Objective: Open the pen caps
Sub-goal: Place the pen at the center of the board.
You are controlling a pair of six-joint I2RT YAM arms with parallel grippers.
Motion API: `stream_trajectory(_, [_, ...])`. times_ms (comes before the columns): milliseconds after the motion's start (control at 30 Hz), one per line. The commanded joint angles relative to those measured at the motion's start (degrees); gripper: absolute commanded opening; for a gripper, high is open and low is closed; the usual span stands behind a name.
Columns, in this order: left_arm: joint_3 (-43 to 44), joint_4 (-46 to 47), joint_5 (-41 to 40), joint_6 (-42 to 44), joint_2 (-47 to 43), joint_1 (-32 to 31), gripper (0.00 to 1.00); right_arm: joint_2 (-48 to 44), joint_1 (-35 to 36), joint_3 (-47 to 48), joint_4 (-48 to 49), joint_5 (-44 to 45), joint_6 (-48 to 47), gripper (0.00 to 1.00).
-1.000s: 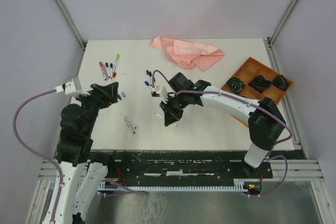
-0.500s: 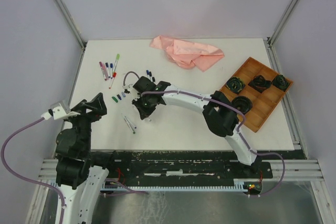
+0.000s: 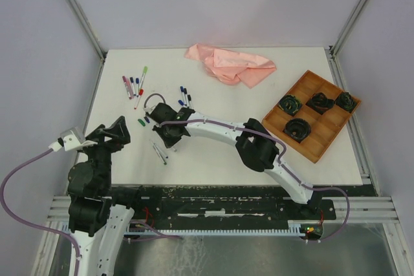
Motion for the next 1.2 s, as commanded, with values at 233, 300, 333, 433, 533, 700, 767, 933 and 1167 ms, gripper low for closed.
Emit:
stream_trajectory(233, [-0.23,1.28,-0.91,2.52,-0.89,0.29,0.85,5.2,0.14,7.3,-2.94,4.55,3.04,0.31])
stream_trajectory(300, [-0.22,1.27,-0.91,2.45,-0.88,0.29,0.85,5.55,0.16,7.13,-2.82,4.13,3.02,0.31])
stream_trajectory(333, [-0.23,1.27,-0.91,2.49,-0.92,0.29,0.85,5.64,0.11,7.04,-2.86,3.8,3.06,0.32])
stream_trajectory(433, [-0.25,1.27,-0.86,2.49,-0.97,0.31,0.85,5.92,0.13,6.79,-2.89,3.25,3.28,0.33])
stream_trajectory(533, [-0.31,1.29,-0.82,2.54,-0.99,0.33,0.85,5.88,0.09,6.77,-2.89,2.78,3.09,0.33])
stream_trajectory(700, [-0.32,1.31,-0.67,2.59,-0.88,0.33,0.85,5.13,-0.09,8.1,-2.68,-0.47,1.73,0.37])
stream_trajectory(767, [-0.32,1.31,-0.69,2.54,-0.9,0.26,0.85,4.56,-0.46,9.02,-2.91,-1.0,0.98,0.38])
stream_trajectory(933, [-0.23,1.32,-0.6,2.59,-0.93,0.33,0.85,1.84,-2.02,10.64,-2.83,-2.36,-2.42,0.38])
stream_trajectory(1167, [-0.23,1.35,-0.31,2.67,-0.92,0.34,0.85,-1.27,-5.9,10.74,-2.46,-7.78,-11.72,0.39])
